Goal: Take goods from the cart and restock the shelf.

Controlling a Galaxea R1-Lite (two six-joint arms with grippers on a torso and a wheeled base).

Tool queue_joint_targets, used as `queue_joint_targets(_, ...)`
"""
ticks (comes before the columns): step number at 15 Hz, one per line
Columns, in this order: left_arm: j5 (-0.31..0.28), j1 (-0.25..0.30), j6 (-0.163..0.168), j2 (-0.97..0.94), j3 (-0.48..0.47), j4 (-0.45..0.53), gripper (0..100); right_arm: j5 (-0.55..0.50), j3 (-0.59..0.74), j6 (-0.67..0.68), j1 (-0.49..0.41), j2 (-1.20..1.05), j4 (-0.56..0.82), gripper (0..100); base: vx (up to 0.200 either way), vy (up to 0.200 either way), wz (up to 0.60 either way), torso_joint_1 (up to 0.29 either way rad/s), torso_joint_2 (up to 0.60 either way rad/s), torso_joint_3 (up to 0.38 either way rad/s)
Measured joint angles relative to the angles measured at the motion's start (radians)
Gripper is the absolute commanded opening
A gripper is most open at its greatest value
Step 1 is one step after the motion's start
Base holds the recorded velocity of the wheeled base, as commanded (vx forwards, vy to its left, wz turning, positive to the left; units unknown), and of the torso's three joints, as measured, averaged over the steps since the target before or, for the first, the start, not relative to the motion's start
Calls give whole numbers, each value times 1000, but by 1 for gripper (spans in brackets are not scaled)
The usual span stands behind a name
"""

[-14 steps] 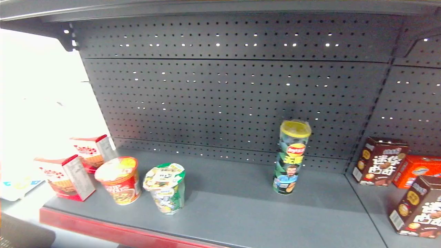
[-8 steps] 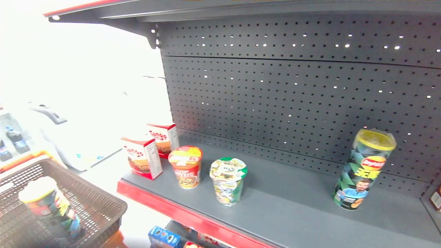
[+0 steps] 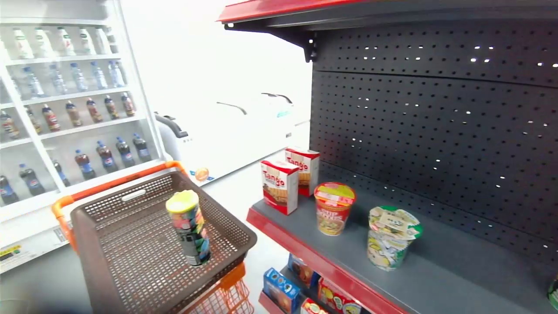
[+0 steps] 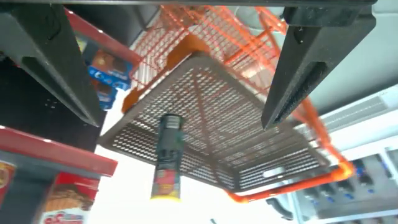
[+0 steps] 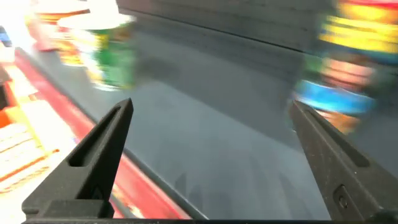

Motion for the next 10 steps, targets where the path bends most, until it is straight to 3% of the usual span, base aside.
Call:
queue_joint_targets(8, -3, 1, 13, 0, -2, -1, 100, 0, 0, 2, 1, 0, 0, 100, 0, 0, 0, 0, 0, 0)
queue_joint_targets(10, -2, 1, 21, 18, -71, 13, 100, 0, 0, 1, 0, 0, 0, 100, 0, 0, 0, 0, 0, 0)
